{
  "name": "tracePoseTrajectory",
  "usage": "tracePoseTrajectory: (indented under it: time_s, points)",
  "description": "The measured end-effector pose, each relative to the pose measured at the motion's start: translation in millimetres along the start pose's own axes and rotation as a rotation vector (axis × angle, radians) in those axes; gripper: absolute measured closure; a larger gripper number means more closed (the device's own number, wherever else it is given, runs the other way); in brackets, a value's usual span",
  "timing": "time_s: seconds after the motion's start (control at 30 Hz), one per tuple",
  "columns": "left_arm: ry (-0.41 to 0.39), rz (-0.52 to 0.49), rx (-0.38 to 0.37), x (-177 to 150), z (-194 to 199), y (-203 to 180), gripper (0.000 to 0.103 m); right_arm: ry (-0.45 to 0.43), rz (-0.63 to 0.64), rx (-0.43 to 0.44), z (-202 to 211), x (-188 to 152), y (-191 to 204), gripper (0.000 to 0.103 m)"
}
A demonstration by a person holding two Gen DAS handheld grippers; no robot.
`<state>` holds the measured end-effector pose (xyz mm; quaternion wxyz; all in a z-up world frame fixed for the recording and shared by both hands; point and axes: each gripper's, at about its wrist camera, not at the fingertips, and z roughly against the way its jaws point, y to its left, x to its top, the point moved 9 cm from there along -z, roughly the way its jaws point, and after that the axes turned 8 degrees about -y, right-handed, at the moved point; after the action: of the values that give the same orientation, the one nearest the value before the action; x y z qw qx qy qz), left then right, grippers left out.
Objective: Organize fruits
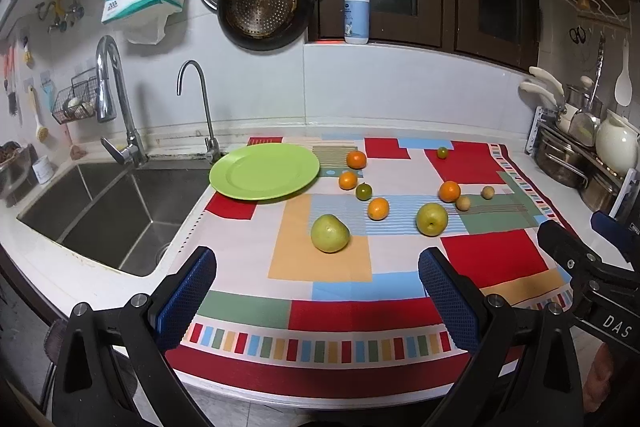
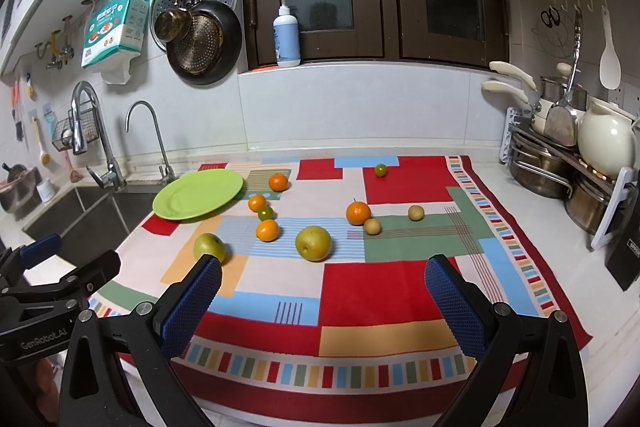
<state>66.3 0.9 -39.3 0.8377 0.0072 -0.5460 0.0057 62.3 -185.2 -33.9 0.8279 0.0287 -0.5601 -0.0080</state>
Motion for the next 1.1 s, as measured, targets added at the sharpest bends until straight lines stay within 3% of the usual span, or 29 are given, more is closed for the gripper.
tracePoseTrajectory:
  time_s: [1.1]
  points:
    - [0.015, 0.001, 0.011, 4, -18, 9, 0.000, 0.016, 0.011, 0.009, -19, 1, 8, 0.001]
